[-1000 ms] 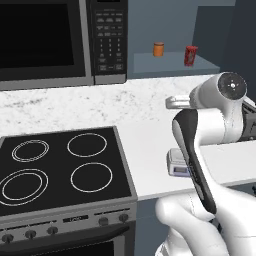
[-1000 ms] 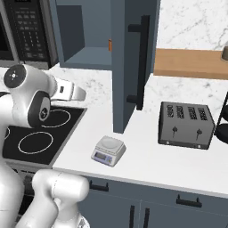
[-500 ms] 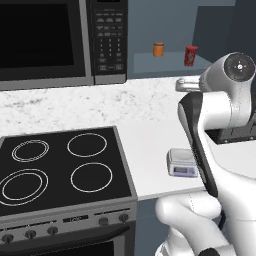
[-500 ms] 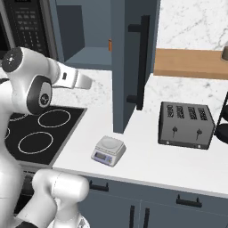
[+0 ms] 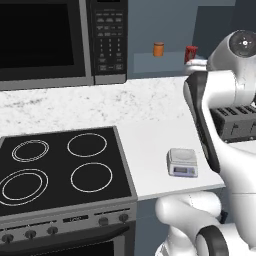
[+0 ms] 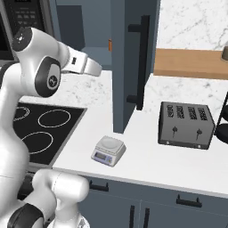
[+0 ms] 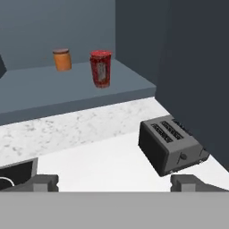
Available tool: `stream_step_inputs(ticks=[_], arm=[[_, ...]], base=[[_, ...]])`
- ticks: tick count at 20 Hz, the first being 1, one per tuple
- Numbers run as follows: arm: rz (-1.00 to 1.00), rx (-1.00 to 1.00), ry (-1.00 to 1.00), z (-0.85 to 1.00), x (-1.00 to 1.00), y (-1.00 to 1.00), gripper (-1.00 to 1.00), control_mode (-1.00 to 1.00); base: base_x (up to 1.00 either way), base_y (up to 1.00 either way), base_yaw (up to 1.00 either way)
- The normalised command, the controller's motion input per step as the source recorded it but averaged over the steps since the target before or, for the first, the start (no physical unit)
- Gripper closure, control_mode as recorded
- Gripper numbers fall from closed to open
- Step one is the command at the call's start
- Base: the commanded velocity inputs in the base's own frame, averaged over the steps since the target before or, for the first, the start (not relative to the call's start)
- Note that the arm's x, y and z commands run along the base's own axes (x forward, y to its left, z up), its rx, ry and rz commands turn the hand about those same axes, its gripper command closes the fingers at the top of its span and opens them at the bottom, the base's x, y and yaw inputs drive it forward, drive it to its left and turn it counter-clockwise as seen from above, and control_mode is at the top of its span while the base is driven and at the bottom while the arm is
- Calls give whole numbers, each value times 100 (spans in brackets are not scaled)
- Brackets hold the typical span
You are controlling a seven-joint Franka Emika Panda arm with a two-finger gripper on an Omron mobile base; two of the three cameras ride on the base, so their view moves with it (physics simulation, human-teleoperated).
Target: Pick the yogurt and place it on the digital scale for weighing, and close the cabinet.
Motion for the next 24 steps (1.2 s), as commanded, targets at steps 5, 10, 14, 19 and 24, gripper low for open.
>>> stream_step_inputs(ticks=[5, 10, 14, 19, 24], arm=[[-7, 0, 1, 21, 49, -12, -100, -100], [0, 0, 10, 12, 63, -6, -100, -100], [0, 0, 0, 0, 50, -17, -100, -100], [0, 0, 0, -4, 50, -24, -100, -100], [0, 0, 0, -11, 56, -16, -100, -100]], base=[[0, 0, 0], [0, 0, 0], [0, 0, 0], [0, 0, 0], [0, 0, 0]])
